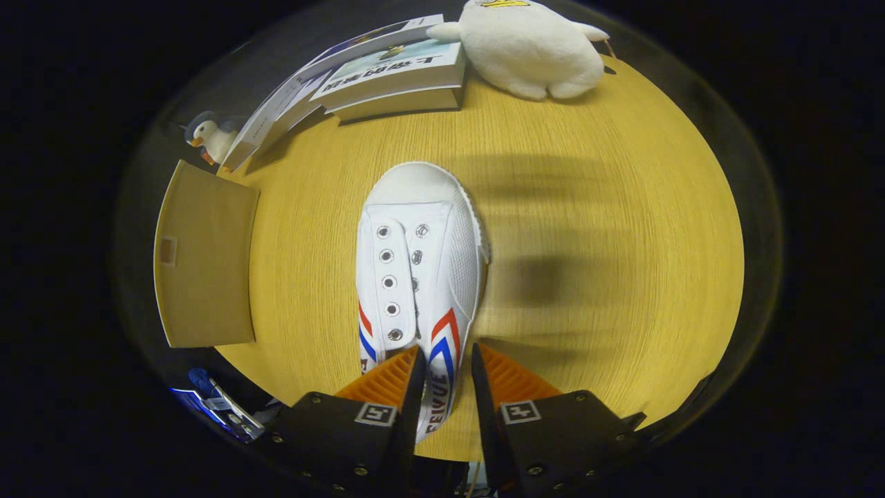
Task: Open the storage box then place both shoes into the box .Put the left shoe in first, then the right shoe, with the right side of both shoes facing outward in a uniform manner.
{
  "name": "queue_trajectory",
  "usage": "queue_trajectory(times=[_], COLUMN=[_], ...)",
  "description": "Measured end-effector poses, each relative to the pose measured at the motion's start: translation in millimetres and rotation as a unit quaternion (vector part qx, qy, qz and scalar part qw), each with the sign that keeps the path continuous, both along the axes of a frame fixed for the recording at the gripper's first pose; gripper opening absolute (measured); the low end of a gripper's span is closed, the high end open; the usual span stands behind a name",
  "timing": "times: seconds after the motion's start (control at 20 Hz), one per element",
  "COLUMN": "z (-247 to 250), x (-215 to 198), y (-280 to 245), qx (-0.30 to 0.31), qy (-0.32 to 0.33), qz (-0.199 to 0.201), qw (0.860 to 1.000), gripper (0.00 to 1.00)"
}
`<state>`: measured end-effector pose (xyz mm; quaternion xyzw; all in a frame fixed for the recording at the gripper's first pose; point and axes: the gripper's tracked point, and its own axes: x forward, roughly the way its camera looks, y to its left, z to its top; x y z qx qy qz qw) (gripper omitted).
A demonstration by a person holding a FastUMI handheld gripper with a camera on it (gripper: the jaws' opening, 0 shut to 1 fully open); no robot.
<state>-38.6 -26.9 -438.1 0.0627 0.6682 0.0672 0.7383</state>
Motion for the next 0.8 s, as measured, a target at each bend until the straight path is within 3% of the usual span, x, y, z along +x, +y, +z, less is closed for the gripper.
queue_trajectory(times=[0.05, 0.1, 0.2, 0.4, 0.8], z=[-5, -5, -2, 5, 48], x=[2, 3, 0, -3, -13], y=[-3, -3, -2, 6, 17], qx=[-0.008, -0.009, 0.005, 0.033, 0.052], qy=[-0.003, -0.002, 0.01, 0.021, 0.01], qz=[-0.002, -0.013, -0.029, -0.054, -0.047], qw=[1.0, 1.0, 1.0, 0.998, 0.998], gripper=[0.29, 0.1, 0.02, 0.0, 0.0])
